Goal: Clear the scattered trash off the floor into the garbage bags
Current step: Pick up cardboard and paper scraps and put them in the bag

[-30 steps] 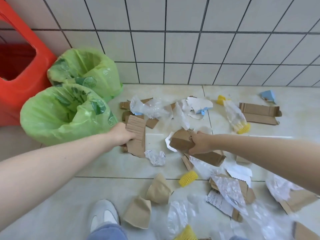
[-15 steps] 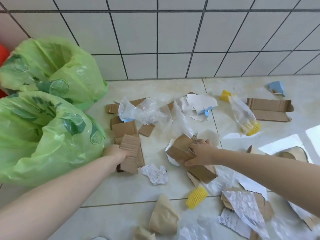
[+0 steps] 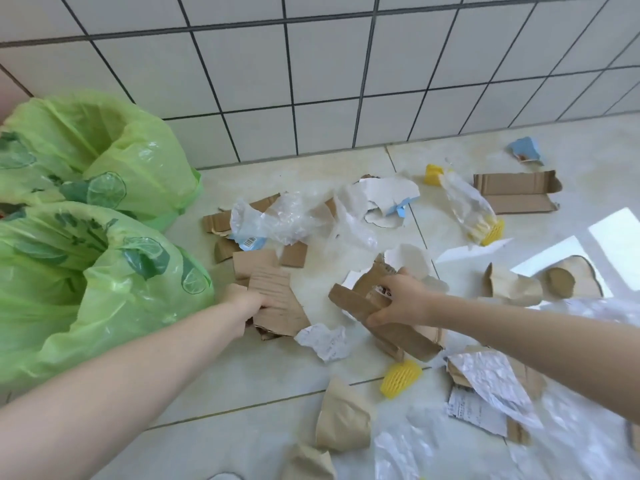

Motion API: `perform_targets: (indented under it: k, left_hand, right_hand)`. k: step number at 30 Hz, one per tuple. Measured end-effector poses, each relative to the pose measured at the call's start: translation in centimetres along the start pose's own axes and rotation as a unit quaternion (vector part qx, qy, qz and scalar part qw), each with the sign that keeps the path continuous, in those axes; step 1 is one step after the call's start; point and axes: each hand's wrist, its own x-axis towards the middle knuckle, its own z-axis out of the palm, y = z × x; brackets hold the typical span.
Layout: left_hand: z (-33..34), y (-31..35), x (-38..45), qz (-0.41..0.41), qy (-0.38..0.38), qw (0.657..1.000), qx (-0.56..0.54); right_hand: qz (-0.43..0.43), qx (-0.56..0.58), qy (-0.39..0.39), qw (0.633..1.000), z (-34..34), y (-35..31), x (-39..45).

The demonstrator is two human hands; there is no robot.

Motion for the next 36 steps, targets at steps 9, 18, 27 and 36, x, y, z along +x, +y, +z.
perform_targets:
  k: [9, 18, 27, 36]
  left_hand:
    - [-6.2, 1.4, -6.9, 0.090, -0.075, 0.993, 0.002]
    - [-14.0, 3.1, -12.9, 0.252, -0.022, 0.967, -0.026]
    - [-23.8, 2.9, -14.4, 0.291, 0.148, 0.939, -0.109]
    - [-29.8, 2.4, -13.6, 0.317, 0.301, 0.893, -0.109]
  right_hand:
    - [-0.075, 0.036, 0.026, 0.996, -1.2, -5.0, -5.5]
    - [-0.087, 0.093, 0.122, 0.984, -1.8, -14.4, -5.9]
    - [-0.083, 0.274, 0.134, 0.949, -3.0, -25.5, -7.3]
    - [-0.126, 0.487, 0.055, 0.863, -3.8, -35.2, -7.1]
